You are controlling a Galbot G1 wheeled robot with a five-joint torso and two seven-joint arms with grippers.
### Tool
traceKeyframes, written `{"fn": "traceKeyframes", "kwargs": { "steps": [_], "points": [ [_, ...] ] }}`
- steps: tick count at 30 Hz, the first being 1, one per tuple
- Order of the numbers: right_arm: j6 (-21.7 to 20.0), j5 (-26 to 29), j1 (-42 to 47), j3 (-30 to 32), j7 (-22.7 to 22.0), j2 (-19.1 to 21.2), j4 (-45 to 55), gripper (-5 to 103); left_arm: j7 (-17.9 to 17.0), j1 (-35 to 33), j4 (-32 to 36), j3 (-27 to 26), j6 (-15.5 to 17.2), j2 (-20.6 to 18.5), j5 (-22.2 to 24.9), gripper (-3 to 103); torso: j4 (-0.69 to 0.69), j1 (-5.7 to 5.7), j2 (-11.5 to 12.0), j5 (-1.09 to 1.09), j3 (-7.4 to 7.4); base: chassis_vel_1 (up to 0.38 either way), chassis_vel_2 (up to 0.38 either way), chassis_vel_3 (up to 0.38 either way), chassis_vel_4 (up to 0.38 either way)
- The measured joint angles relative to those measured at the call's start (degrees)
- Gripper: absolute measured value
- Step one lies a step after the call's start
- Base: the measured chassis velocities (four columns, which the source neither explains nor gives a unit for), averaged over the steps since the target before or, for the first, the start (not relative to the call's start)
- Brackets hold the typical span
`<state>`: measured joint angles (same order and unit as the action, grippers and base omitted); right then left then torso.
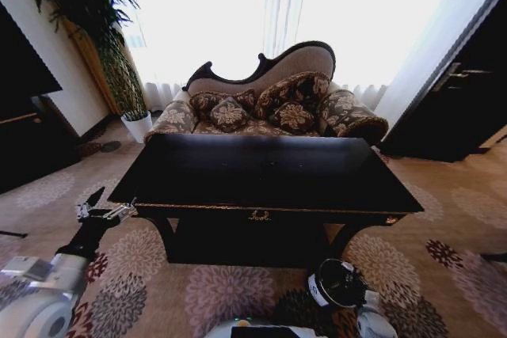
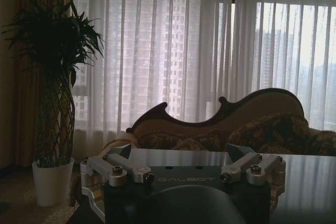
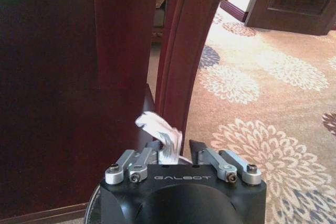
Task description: Move to the front of the table and place the trash on the table into the trash bin.
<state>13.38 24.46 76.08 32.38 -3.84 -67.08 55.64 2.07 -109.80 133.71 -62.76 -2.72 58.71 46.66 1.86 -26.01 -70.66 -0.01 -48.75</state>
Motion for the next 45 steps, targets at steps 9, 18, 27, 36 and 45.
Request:
{"fn": "traceKeyframes", "kwargs": {
  "steps": [9, 18, 27, 36, 45],
  "points": [
    [0.05, 0.21, -0.13, 0.05, 0.01, 0.52, -0.73, 65, 0.00, 0.00, 0.00, 0.00, 0.00, 0.00, 0.00, 100, 0.00, 0.01, 0.00, 0.00, 0.00, 0.000, 0.000, 0.000, 0.000],
    [0.37, 0.52, 0.84, 0.30, 0.05, -0.21, 1.18, 96, 0.00, 0.00, 0.00, 0.00, 0.00, 0.00, 0.00, 100, -0.01, 0.01, 0.00, 0.00, 0.00, 0.000, 0.000, 0.000, 0.000],
    [9.14, 1.51, 6.54, 1.87, 6.15, -2.29, 6.87, 100, 0.00, 0.00, 0.00, 0.00, 0.00, 0.00, 0.00, 100, 0.00, 0.01, 0.00, 0.00, 0.00, 0.000, 0.000, 0.000, 0.000],
    [17.43, 4.06, 14.51, 5.73, 11.37, -4.59, 15.39, 100, 0.00, 0.00, 0.00, 0.00, 0.00, 0.00, 0.00, 100, 0.01, 0.01, 0.00, 0.00, 0.00, 0.000, 0.000, 0.000, 0.000],
    [19.40, 6.82, 22.11, 11.52, 14.35, -7.23, 28.66, 100, 0.00, 0.00, 0.00, 0.00, 0.00, 0.00, 0.00, 100, 0.00, 0.01, 0.00, 0.00, 0.01, 0.000, 0.000, 0.000, 0.000]
  ]
}}
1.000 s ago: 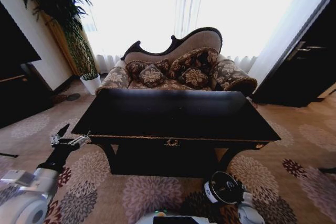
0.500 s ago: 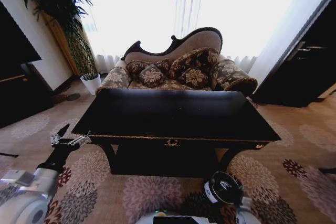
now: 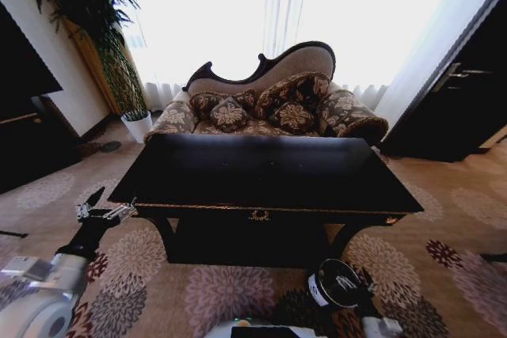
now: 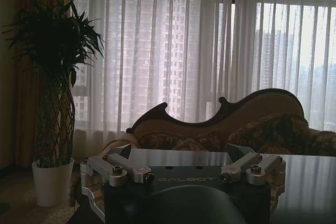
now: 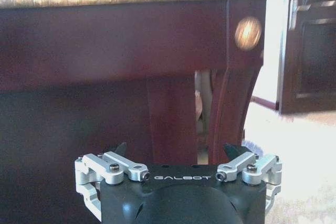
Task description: Move to the front of the table and place the trash on the table into the trash bin.
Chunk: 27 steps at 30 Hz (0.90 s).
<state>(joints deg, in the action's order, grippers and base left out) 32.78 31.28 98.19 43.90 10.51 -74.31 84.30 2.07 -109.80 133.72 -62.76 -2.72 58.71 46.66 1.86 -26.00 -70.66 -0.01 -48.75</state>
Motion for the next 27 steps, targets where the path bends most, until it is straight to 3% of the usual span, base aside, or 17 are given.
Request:
{"fn": "traceKeyframes", "kwargs": {
  "steps": [12, 27],
  "points": [
    [0.55, 2.58, 7.51, 8.12, -0.23, -1.72, 18.44, 100, 0.00, 0.00, 0.00, 0.00, 0.00, 0.00, 0.00, 100, 0.00, 0.00, 0.00, -0.01, 0.00, 0.000, 0.000, 0.000, 0.000],
    [-5.68, 3.23, 8.54, 12.51, -5.45, 0.69, 30.66, 100, 0.00, 0.00, 0.00, 0.00, 0.00, 0.00, 0.00, 100, 0.00, 0.00, 0.00, 0.00, 0.00, 0.000, 0.000, 0.000, 0.000]
  ]
}}
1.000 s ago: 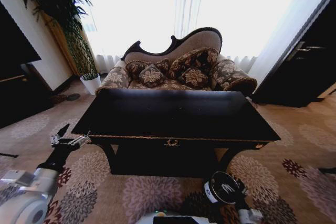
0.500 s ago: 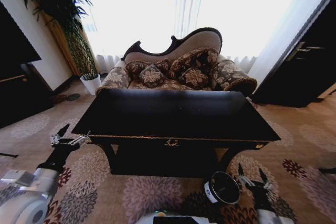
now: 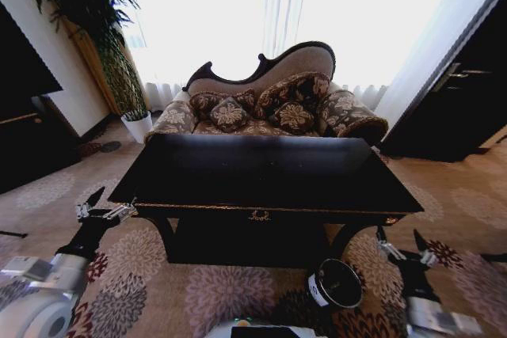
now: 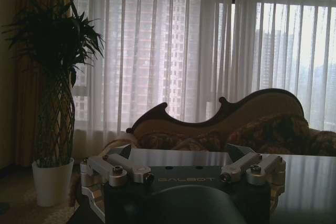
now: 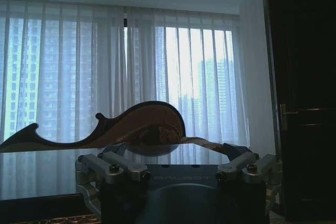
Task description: Move to the front of the table and place the trash on the table into the trash bin.
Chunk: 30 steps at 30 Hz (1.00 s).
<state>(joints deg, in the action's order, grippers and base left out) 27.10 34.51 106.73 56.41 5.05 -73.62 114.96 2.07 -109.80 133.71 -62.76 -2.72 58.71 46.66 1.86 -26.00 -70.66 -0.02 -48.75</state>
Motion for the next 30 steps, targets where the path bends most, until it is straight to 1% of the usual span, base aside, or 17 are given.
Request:
{"fn": "traceKeyframes", "kwargs": {
  "steps": [3, 6, 7, 12, 15, 30],
  "points": [
    [-0.73, -0.62, -0.13, 0.00, -0.56, 0.70, 0.66, 100, 0.00, 0.00, 0.00, 0.00, 0.00, 0.00, 0.00, 100, 0.00, 0.00, 0.00, 0.01, 0.00, 0.000, 0.000, 0.000, 0.000],
    [-3.98, -0.90, -0.80, 0.08, -2.21, 2.92, 3.00, 100, 0.00, 0.00, 0.00, 0.00, 0.00, 0.00, 0.00, 100, 0.00, 0.00, 0.00, 0.02, 0.00, 0.000, 0.000, 0.000, 0.000],
    [-3.98, -0.90, -0.80, 0.08, -2.21, 2.92, 3.00, 100, 0.00, 0.00, 0.00, 0.00, 0.00, 0.00, 0.00, 100, 0.00, 0.00, 0.00, 0.02, 0.00, 0.000, 0.000, 0.000, 0.000],
    [-8.01, 0.89, -2.17, 0.50, -3.04, 6.10, 5.78, 100, 0.00, 0.00, 0.00, 0.00, 0.00, 0.00, 0.00, 100, -0.01, 0.00, 0.00, 0.00, 0.00, 0.000, 0.000, 0.000, 0.000],
    [-8.73, 1.14, -2.53, 0.47, -3.05, 6.62, 6.32, 100, 0.00, 0.00, 0.00, 0.00, 0.00, 0.00, 0.00, 100, 0.00, 0.00, 0.00, 0.01, -0.01, 0.000, 0.000, 0.000, 0.000],
    [-9.25, -0.08, -3.13, 0.53, -3.19, 7.00, 6.34, 100, 0.00, 0.00, 0.00, 0.00, 0.00, 0.00, 0.00, 100, 0.00, 0.00, 0.00, 0.01, 0.00, 0.000, 0.000, 0.000, 0.000]
  ]
}}
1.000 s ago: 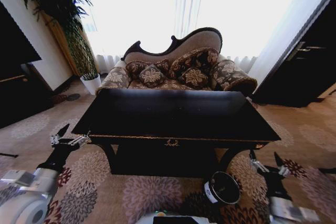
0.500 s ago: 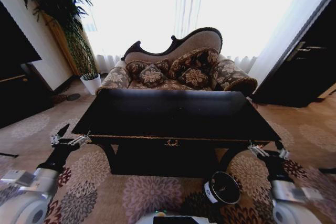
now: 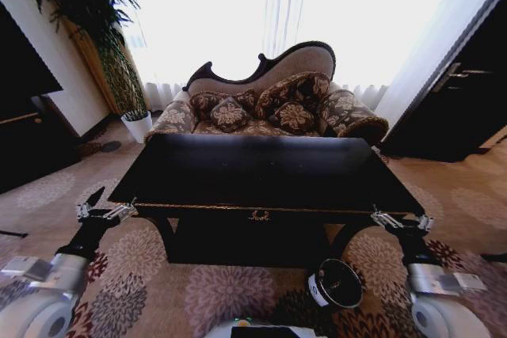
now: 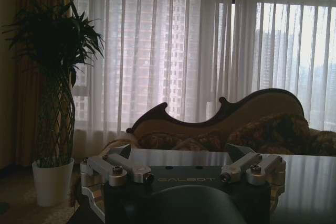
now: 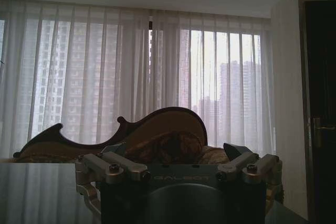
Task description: Move to the front of the table and place the trash on the table into the trash bin.
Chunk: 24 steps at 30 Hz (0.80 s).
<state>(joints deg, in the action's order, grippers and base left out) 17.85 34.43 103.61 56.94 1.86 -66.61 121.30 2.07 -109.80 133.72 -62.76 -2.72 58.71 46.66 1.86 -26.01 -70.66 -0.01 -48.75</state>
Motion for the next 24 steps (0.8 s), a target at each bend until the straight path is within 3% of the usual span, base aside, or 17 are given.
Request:
{"fn": "traceKeyframes", "kwargs": {
  "steps": [24],
  "points": [
    [0.08, -0.05, 0.01, 0.01, 0.00, -0.07, -0.15, 100, 0.00, 0.00, 0.00, 0.00, 0.00, 0.00, 0.00, 100, 0.00, 0.00, 0.00, 0.00, 0.00, 0.000, 0.000, 0.000, 0.000]
  ]
}}
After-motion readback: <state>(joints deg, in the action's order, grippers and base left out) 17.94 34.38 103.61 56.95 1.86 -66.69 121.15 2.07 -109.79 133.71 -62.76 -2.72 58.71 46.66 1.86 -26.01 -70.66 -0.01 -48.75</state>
